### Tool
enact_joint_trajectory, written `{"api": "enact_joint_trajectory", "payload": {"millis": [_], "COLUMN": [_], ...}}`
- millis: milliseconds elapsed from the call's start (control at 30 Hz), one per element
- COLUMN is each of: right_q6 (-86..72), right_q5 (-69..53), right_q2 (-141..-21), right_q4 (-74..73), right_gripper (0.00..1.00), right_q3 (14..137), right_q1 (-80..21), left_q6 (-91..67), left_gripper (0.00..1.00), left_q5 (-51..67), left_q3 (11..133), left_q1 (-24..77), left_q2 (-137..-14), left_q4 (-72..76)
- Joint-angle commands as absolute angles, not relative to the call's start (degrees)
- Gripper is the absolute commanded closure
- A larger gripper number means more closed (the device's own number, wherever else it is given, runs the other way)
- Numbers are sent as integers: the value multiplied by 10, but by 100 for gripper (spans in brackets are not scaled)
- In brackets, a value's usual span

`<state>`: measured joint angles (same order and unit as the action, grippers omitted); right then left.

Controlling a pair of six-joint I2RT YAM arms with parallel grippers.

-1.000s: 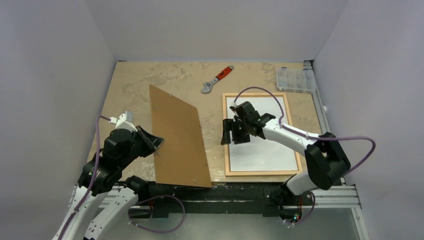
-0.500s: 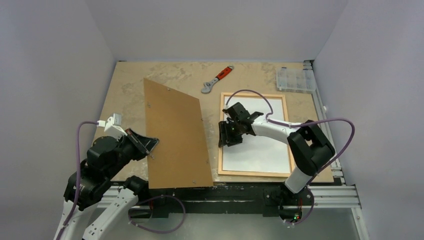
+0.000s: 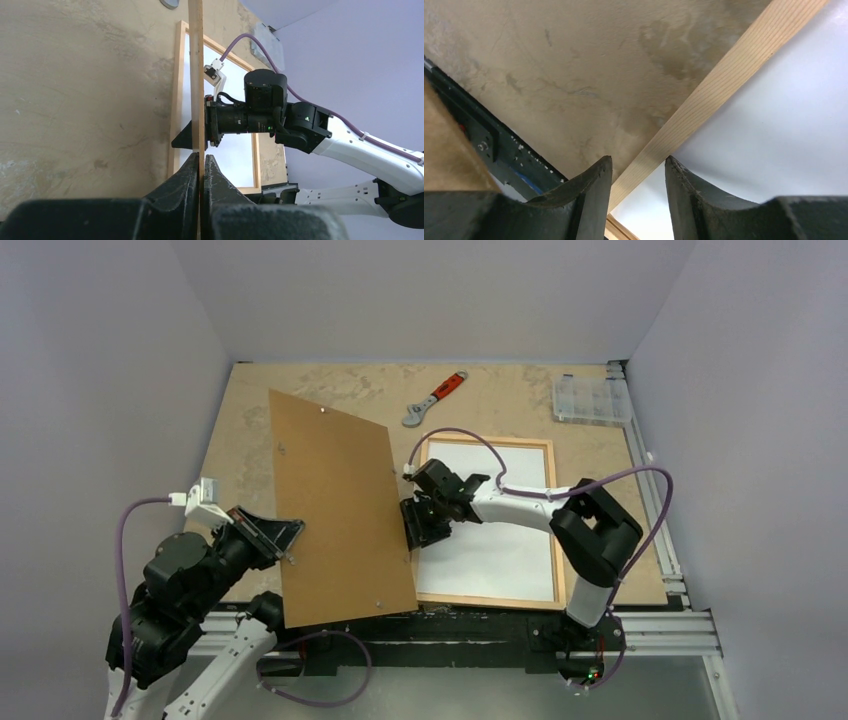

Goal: Put the photo into the frame
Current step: Move the photo frame to the center of the board, then adjust the photo frame item.

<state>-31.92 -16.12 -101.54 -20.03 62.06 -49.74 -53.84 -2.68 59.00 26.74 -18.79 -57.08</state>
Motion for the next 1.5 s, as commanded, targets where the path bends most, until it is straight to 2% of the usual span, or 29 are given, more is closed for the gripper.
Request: {"api": "enact_joint_trajectory", "payload": {"millis": [0, 133, 367, 500, 633, 833, 967, 1167, 1467], "right_q6": [-328, -319, -282, -270, -260, -301, -374, -514, -728], "right_q5": [-205, -225, -190, -241, -346, -550, -639, -685, -678], "right_q2": [-1023, -1013, -932, -854, -779, -713, -685, -652, -642], "right_q4": [-174, -160, -219, -224, -205, -128, -30, 140, 386], "right_gripper": [58, 53, 28, 22, 16, 14, 14, 14, 15], "right_q3": [630, 618, 617, 583, 533, 476, 434, 400, 362], "right_q1": [-530, -534, -509, -440, -346, -239, -196, -191, -192], "left_q6": [-542, -538, -533, -533, -540, -570, -594, -624, -644], "left_gripper": [100, 100, 100, 100, 100, 100, 100, 100, 100], "left_q5": [-31, -42, -51, -48, -31, 36, 77, 110, 118], "left_q3": [632, 644, 647, 640, 620, 578, 552, 527, 496], "left_q1": [266, 266, 265, 266, 266, 266, 266, 266, 266], "left_q2": [-171, -166, -169, -177, -178, -172, -163, -156, -151], "left_q4": [-525, -542, -557, -554, -521, -413, -337, -265, -218]}}
